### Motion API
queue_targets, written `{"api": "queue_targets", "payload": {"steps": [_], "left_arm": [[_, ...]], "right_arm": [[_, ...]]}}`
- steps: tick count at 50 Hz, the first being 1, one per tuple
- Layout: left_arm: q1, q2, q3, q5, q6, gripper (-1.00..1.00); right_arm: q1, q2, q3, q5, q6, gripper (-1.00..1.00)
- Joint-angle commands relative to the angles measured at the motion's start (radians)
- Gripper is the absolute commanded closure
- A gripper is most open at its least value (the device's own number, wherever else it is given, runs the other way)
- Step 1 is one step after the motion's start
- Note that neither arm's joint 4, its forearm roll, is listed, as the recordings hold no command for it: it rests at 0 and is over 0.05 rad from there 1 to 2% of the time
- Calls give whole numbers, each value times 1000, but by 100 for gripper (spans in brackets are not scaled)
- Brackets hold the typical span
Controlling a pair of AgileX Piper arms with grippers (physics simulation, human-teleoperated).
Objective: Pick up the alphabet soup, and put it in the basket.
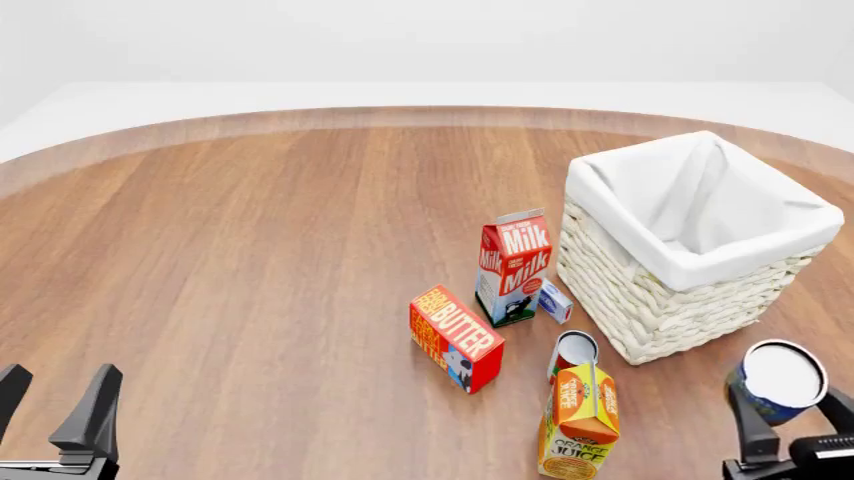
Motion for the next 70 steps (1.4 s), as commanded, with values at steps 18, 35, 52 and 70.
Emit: {"api": "queue_targets", "payload": {"steps": [18, 35, 52, 70], "left_arm": [[0, 0, 0, 0, 0, -100], [0, 0, 0, 0, 0, -100], [0, 0, 0, 0, 0, -100], [0, 0, 0, 0, 0, -100]], "right_arm": [[-11, 6, -157, 57, -19, 100], [-3, 75, -262, 43, -26, 100], [-1, 159, -370, 14, -32, 100], [13, 239, -447, -20, -42, 100]]}}
